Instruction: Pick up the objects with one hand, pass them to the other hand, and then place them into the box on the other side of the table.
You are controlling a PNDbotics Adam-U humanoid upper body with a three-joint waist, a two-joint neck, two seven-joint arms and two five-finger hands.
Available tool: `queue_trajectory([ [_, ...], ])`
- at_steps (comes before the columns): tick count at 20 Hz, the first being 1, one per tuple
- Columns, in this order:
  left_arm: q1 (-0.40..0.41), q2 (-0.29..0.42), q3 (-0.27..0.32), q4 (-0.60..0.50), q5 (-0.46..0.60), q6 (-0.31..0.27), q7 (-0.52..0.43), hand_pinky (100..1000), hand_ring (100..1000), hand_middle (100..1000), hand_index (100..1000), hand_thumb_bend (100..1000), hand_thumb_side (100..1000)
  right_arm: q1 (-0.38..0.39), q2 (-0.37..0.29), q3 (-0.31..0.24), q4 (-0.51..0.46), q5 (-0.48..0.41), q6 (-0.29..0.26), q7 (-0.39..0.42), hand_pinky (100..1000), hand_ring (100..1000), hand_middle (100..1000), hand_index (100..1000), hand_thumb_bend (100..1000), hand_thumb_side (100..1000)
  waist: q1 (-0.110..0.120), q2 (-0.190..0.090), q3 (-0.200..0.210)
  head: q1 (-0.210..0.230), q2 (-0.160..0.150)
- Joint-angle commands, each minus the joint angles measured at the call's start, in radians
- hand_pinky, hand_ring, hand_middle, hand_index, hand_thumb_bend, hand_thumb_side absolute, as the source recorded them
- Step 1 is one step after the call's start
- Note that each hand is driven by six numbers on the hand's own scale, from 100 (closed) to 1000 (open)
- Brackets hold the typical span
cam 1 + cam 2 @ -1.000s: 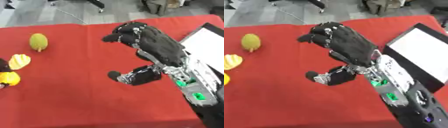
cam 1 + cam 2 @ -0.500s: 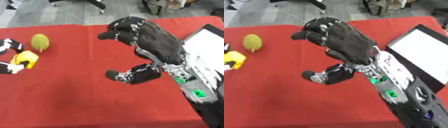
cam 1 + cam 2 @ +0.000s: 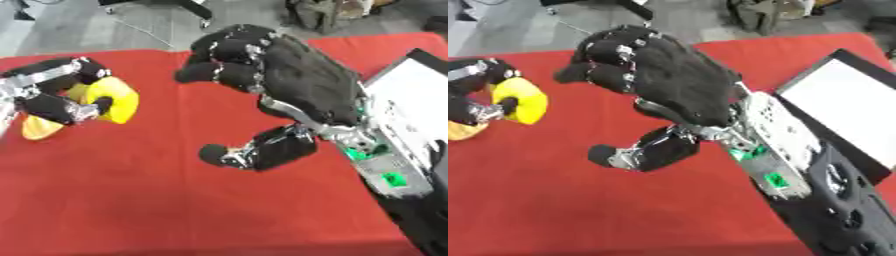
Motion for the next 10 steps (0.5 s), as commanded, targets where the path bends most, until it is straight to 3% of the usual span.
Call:
queue_trajectory([
  [1, -0.043, -0.007, -0.039, -0.036, 0.048, 0.048, -0.041, 701, 560, 508, 604, 100, 459, -0.020, 0.005, 0.002, -0.021, -0.005, -0.009, 0.017, 795, 812, 723, 839, 407, 398, 0.003, -0.016, 0.002, -0.001, -0.003],
  [10, -0.093, -0.065, -0.083, -0.095, 0.114, 0.127, -0.108, 705, 567, 512, 608, 100, 477, -0.003, 0.013, 0.007, -0.021, 0.034, 0.012, 0.071, 800, 809, 729, 839, 400, 381, 0.010, -0.020, 0.003, -0.009, -0.003],
])
